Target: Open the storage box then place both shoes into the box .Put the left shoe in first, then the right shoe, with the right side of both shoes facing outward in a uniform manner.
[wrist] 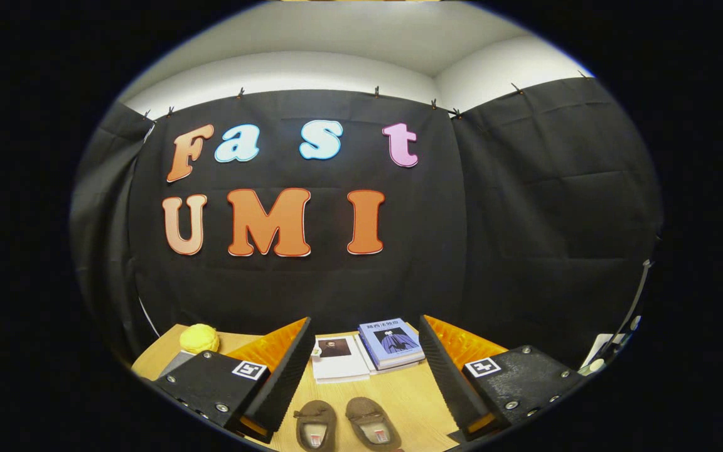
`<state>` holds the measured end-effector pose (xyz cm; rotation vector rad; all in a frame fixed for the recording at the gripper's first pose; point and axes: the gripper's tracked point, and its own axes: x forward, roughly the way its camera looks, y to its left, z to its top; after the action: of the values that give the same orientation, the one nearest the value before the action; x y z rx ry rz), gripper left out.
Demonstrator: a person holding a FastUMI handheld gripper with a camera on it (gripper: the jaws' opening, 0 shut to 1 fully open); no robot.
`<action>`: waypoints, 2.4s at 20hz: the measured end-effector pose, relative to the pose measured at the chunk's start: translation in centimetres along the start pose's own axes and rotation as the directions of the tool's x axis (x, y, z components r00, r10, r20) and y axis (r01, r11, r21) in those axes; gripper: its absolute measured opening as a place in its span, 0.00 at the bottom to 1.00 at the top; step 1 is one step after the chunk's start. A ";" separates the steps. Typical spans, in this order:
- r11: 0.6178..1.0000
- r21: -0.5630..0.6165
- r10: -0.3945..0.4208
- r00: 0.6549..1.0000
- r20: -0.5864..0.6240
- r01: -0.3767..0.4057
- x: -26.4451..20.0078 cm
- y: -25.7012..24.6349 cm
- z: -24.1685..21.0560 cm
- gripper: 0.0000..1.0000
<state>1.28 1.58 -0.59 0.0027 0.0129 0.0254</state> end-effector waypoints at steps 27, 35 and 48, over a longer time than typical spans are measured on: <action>0.856 0.351 0.507 0.747 -0.430 -0.379 0.1 19.4 -22.1 0.98; 0.709 0.653 0.655 0.591 -0.471 -0.266 0.5 22.2 -27.2 0.98; 0.537 0.836 0.741 0.539 -0.401 -0.116 1.1 24.3 -27.7 0.68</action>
<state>1.38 25.92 -28.27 0.8517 0.8748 0.6096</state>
